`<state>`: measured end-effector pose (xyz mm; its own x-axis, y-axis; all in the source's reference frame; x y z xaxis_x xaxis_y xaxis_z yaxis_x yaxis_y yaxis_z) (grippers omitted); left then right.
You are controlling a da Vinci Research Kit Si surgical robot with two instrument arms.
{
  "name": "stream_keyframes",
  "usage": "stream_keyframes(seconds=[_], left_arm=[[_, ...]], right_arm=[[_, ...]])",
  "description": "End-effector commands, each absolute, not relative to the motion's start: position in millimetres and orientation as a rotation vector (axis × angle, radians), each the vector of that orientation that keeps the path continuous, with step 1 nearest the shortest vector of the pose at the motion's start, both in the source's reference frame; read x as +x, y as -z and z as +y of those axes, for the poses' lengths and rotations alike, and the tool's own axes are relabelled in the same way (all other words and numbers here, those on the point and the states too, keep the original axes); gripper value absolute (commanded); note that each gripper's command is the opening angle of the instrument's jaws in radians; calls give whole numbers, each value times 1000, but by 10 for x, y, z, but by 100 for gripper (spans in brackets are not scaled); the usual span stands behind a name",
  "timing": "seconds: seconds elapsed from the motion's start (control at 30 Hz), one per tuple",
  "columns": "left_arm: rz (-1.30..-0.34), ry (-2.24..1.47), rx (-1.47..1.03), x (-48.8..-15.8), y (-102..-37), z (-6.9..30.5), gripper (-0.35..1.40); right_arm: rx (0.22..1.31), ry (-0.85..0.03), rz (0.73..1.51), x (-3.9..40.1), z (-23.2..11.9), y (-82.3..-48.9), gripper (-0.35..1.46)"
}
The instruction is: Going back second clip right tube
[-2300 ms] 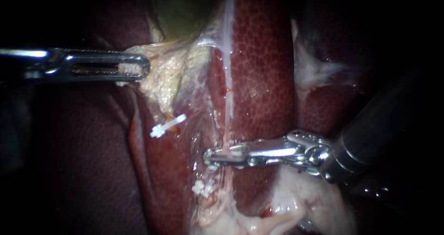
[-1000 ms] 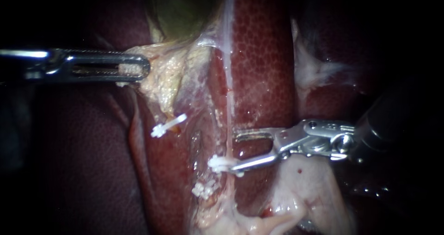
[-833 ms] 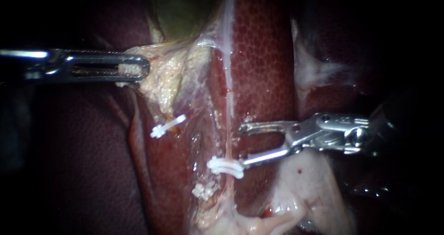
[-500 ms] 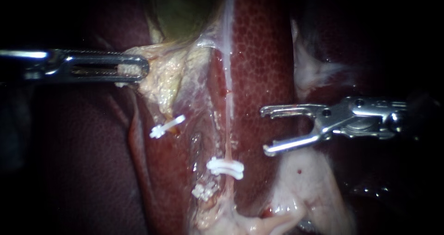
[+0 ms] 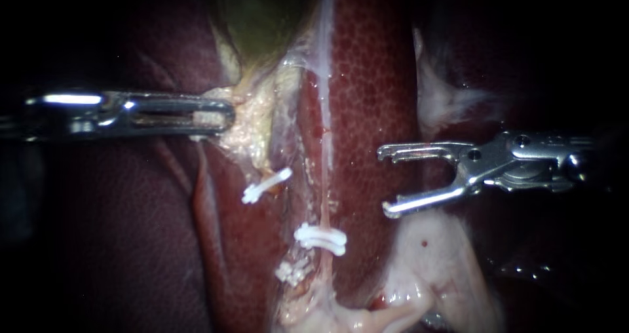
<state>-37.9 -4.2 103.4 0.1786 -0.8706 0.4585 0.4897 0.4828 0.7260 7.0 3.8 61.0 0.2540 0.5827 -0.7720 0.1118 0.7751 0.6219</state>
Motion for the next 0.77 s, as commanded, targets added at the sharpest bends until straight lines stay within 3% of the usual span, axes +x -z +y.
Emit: stream_keyframes(seconds=[0.03, 0.77], left_arm=[[-976, 1012, 470, -382, -1037, -43, -27], [-972, 1009, 481, -396, -1045, -44, -27]], right_arm=[[648, -352, 1295, 70, 38, -610, 60], [649, -352, 1298, 70, 37, -608, 60]])
